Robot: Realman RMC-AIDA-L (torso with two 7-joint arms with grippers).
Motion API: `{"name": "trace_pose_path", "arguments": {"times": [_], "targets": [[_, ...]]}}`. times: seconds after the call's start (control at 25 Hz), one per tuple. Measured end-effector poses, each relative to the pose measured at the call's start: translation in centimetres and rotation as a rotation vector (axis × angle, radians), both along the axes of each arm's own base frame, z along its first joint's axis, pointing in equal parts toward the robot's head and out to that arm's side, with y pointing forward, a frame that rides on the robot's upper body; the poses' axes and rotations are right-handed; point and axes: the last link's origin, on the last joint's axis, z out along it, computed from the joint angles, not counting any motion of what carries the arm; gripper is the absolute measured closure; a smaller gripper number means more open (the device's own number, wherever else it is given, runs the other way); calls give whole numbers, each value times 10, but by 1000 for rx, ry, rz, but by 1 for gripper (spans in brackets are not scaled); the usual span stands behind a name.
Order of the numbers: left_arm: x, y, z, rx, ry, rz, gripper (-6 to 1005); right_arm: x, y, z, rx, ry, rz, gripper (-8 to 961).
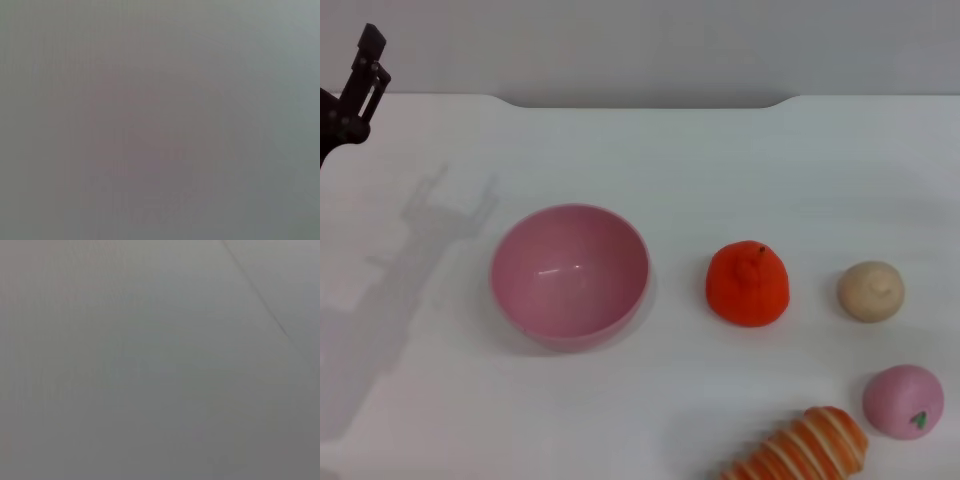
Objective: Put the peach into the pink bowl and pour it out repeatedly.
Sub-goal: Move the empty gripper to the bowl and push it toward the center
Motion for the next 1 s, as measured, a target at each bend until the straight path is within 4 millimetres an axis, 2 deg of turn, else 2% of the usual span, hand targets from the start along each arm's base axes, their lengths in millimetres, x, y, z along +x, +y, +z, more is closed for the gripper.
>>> {"name": "trace_pose_path", "arguments": {"times": [0.12, 0.6, 1.0], "targets": [[0, 0, 1, 3, -2, 3, 321, -5, 6, 4, 5, -2, 19, 298], [-2, -2, 3, 11, -12, 6, 331, -29, 52, 11, -79, -2, 41, 298], [-4, 6, 3, -55, -97, 30, 340, -43, 61, 17, -100, 30, 123, 298]]}}
